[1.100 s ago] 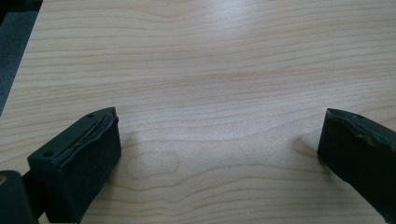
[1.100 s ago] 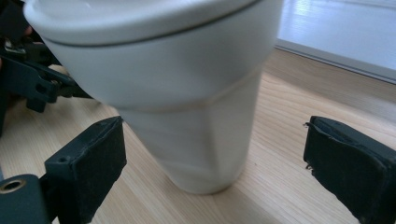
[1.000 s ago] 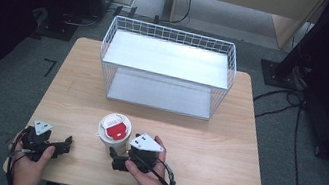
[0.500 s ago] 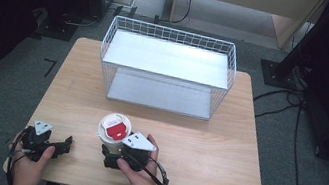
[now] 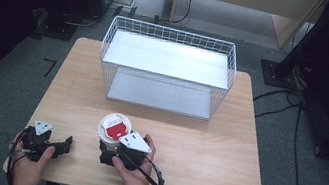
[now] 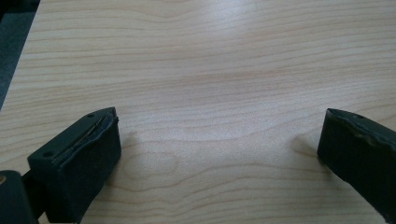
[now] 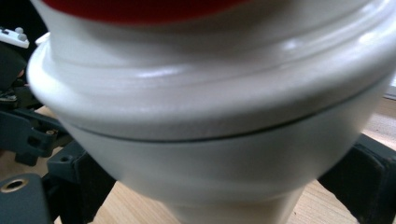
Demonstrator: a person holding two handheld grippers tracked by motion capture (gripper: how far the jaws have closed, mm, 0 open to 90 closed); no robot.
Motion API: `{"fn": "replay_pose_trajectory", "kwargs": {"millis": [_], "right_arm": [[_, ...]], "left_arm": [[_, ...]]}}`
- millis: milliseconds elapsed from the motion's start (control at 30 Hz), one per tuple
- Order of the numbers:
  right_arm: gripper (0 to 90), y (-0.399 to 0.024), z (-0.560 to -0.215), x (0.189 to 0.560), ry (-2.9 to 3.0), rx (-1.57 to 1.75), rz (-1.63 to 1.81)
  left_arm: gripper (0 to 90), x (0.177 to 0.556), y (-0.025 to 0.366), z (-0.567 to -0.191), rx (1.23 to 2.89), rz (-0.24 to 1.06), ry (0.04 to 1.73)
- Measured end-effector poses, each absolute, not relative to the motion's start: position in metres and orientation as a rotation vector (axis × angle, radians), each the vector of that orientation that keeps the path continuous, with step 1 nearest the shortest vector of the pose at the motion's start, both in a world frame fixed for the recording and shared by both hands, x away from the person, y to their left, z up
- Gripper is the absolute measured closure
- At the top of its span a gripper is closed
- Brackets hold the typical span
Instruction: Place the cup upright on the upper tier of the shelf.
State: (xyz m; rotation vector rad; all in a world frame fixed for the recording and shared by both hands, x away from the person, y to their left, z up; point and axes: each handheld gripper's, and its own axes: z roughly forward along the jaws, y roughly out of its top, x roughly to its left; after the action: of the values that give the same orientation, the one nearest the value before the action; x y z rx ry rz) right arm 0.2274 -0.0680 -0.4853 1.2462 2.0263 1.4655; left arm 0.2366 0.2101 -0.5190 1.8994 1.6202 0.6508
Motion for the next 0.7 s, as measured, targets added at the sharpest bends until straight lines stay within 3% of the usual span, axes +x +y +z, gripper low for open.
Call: {"fn": "replay_pose_trajectory", "kwargs": {"millis": [700], "right_arm": [[8.9, -0.056, -0.495, 0.228, 1.911, 1.29, 1.445]], "left_arm": [[0.0, 0.237, 0.21, -0.519, 1.901, 0.649, 1.618]]}}
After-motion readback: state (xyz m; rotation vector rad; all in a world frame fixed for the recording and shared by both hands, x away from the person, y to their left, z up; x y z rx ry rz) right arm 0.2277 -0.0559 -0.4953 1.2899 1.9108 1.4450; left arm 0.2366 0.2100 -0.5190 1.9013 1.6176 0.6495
